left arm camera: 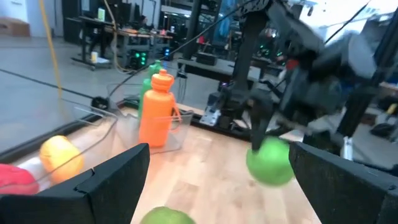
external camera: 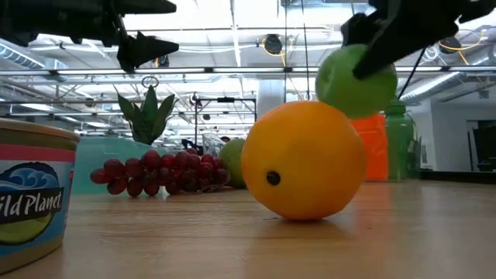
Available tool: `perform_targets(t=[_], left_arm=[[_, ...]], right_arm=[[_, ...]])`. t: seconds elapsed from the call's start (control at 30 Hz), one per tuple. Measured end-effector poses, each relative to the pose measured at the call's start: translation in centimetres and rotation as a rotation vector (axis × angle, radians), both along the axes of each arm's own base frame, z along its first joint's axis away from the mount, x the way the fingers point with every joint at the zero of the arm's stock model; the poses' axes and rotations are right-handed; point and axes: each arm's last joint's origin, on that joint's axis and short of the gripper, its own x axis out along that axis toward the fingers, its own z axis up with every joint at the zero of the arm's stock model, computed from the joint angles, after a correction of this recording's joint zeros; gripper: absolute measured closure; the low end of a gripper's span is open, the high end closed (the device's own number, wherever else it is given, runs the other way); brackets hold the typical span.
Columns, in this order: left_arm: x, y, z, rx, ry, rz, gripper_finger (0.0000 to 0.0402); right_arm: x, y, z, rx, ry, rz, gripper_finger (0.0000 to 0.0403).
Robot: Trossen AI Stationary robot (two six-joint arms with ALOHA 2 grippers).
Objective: Pick & Place Food Item
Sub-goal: Put the green apple into the left transparent bin
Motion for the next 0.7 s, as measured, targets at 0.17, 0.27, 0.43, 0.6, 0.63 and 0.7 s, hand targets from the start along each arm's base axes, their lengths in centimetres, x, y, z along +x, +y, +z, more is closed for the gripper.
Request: perform_targets(t=[0.17, 0.27, 0.43, 0.6, 0.63, 0.7], left_arm=[[1.1, -0.1, -0.4, 0.056, 0.028, 0.047, 0.0005], [2.5, -0.4, -0.2, 0.117, 0.053, 0.055, 0.0005], [6.0, -1.2, 0.0, 0.318, 0.136, 0.05, 0.0005], [10.0, -2.1, 0.2, 0.591, 0.21, 0.041, 0.0005], [10.8, -2.3, 0.3, 0.636, 0.219, 0.04, 0.0005], [12.1, -2.6, 0.5, 0.717, 0.228, 0.04, 0.0005]], right_arm=[[-1.7, -1.4, 2.4, -0.043, -0.204, -0.079, 0.0064], [-2.4, -2.5, 1.9, -0.037, -0.315, -0.104, 0.0062], [-2.9, -4.6, 0.9, 0.031, -0.579, -0.147, 0.0063], [-3.2, -6.6, 0.0, 0.144, -0.786, -0.102, 0.0054], [-3.2, -6.9, 0.0, 0.182, -0.817, -0.092, 0.0054], [-3.3, -7.5, -0.1, 0.241, -0.856, -0.08, 0.0053]])
